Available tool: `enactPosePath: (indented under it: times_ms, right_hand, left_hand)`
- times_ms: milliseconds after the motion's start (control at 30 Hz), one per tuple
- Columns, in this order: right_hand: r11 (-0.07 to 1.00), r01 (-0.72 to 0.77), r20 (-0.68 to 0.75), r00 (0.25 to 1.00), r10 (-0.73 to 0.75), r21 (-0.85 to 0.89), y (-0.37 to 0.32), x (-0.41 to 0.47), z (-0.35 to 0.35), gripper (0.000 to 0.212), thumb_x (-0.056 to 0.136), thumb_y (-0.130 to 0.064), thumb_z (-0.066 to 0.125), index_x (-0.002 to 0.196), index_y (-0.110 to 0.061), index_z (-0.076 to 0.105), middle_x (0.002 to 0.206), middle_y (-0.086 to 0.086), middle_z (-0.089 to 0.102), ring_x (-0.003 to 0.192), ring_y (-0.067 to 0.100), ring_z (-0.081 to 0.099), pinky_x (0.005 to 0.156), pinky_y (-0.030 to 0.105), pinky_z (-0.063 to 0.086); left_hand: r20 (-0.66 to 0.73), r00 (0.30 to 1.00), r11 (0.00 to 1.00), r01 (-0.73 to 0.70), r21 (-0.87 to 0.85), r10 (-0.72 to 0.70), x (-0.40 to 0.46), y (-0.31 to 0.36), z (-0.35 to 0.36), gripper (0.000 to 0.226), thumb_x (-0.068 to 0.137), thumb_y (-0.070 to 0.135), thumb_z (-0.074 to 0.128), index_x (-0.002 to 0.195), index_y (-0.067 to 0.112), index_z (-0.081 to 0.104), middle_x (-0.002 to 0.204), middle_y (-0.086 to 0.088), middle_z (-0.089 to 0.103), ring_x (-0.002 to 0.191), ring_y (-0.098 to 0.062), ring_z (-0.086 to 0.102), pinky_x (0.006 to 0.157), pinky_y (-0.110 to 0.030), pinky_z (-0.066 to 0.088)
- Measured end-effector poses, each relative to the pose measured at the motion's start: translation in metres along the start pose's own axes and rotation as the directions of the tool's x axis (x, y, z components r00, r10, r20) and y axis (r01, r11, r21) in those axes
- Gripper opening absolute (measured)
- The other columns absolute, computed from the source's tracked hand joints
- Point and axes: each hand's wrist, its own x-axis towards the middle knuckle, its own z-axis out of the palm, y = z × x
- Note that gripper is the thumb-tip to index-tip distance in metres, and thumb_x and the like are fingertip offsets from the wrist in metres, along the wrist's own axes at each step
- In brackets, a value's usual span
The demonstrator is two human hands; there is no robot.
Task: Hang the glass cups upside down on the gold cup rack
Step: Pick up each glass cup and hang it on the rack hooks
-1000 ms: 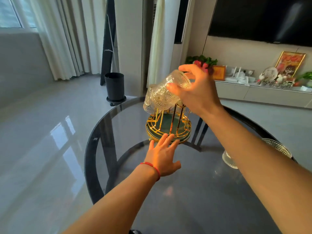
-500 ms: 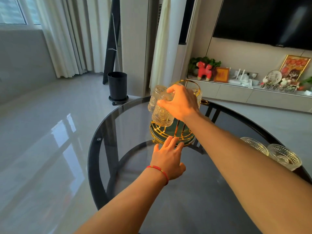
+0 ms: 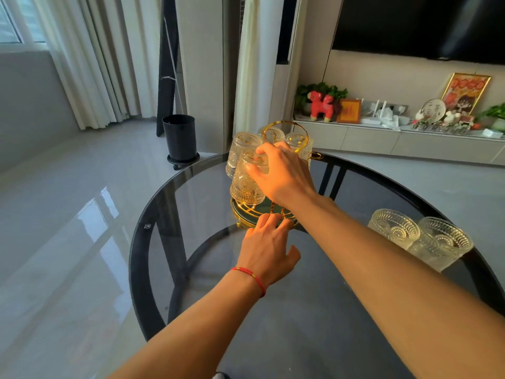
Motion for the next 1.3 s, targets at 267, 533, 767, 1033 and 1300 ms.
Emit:
enactPosePath:
  times_ms: [267,533,767,1033,1300]
  right_hand:
    - [0.983,0.092,-0.283,0.958,-0.044,0.159,0.065,-0.102,-0.031,0.014,0.089,-0.014,0.058,0.097,-0.015,0.07,0.103,0.001,0.068,0.098,0.021,0.065,0.087,0.046,0.053]
    - [0.99,-0.086,-0.415,0.901,0.126,0.112,0.152,-0.172,-0.064,0.016,0.082,-0.002,0.065,0.091,-0.011,0.072,0.097,0.006,0.071,0.095,0.029,0.065,0.089,0.041,0.049]
    - [0.832,-0.465,-0.412,0.724,0.554,0.303,0.206,-0.187,-0.064,0.103,0.074,-0.011,0.079,0.158,-0.004,0.019,0.161,0.024,0.026,0.148,0.039,0.027,0.12,0.044,0.025]
    - [0.661,-0.614,-0.127,0.684,0.718,0.431,0.255,-0.194,-0.057,0.075,0.067,-0.042,0.086,0.127,-0.022,0.046,0.12,-0.002,0.059,0.112,0.027,0.062,0.082,0.035,0.049]
    - [0.869,-0.265,-0.423,0.79,0.445,0.418,0.22,-0.198,-0.086,0.082,0.07,-0.041,0.087,0.14,-0.024,0.047,0.128,0.006,0.052,0.115,0.022,0.053,0.088,0.032,0.048]
  left_hand:
    - [-0.1,0.992,0.931,-0.104,-0.349,0.073,-0.006,0.026,-0.006,0.039,0.086,0.024,0.066,0.124,0.02,0.063,0.122,0.001,0.063,0.115,-0.018,0.045,0.098,-0.035,0.043]
    - [-0.033,0.997,0.876,-0.072,-0.477,0.064,-0.01,0.072,0.0,0.047,0.087,0.025,0.069,0.133,0.026,0.058,0.134,0.006,0.056,0.129,-0.01,0.04,0.108,-0.04,0.042]
    - [0.119,0.993,0.783,0.088,-0.616,-0.018,-0.032,0.116,0.034,0.05,0.09,0.025,0.068,0.137,0.033,0.053,0.133,0.015,0.053,0.129,-0.008,0.044,0.11,-0.041,0.042]
    - [0.235,0.971,0.752,0.187,-0.632,-0.044,-0.044,0.111,0.046,0.049,0.089,0.036,0.067,0.136,0.04,0.053,0.141,0.009,0.055,0.13,-0.011,0.048,0.11,-0.035,0.041]
    - [0.278,0.954,0.477,0.299,-0.827,-0.114,-0.032,0.115,0.022,0.05,0.087,0.037,0.073,0.133,0.025,0.058,0.13,-0.003,0.065,0.113,-0.016,0.065,0.095,-0.044,0.057]
